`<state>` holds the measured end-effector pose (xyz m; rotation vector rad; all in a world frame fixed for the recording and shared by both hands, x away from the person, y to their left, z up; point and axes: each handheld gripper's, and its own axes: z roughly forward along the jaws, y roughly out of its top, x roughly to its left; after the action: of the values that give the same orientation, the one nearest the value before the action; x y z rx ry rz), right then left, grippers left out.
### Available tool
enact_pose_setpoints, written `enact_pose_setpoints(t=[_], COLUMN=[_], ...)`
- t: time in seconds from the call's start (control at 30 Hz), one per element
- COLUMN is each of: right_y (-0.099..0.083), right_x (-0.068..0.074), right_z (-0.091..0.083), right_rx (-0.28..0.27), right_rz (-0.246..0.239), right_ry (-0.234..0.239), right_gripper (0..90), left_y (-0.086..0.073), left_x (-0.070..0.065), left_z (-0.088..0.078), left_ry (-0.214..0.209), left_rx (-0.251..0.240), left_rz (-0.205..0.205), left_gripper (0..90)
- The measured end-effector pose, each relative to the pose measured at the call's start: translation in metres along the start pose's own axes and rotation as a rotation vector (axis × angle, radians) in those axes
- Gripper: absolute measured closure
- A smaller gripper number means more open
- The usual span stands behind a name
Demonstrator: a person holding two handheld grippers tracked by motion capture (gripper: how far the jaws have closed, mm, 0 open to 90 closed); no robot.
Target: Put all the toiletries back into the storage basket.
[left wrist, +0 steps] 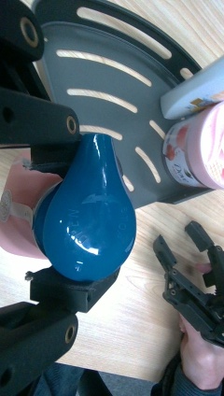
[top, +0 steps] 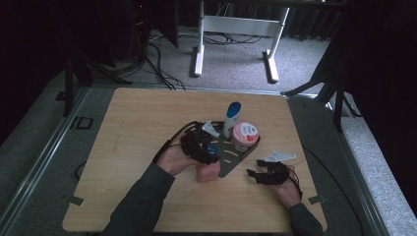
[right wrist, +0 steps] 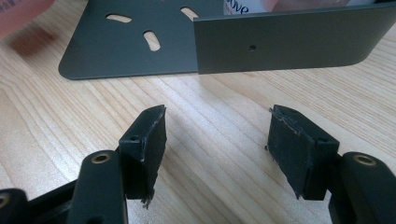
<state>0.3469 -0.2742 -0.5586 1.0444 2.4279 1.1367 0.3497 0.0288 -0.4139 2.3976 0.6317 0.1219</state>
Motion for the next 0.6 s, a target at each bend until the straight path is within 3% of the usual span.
enact_pose_setpoints(t=[0.6], right_y=[0.000], right_x=[0.000], right_z=[0.000], right_rx=[0.002], right_rz=[0.003], right_ry=[0.001], right_gripper=[37.0], left_y=[0.015], left_x=[0.004], left_z=[0.008], left_ry=[0.005], left_rx=[-0.029], left_rz=[-0.007], left_gripper=[51.0])
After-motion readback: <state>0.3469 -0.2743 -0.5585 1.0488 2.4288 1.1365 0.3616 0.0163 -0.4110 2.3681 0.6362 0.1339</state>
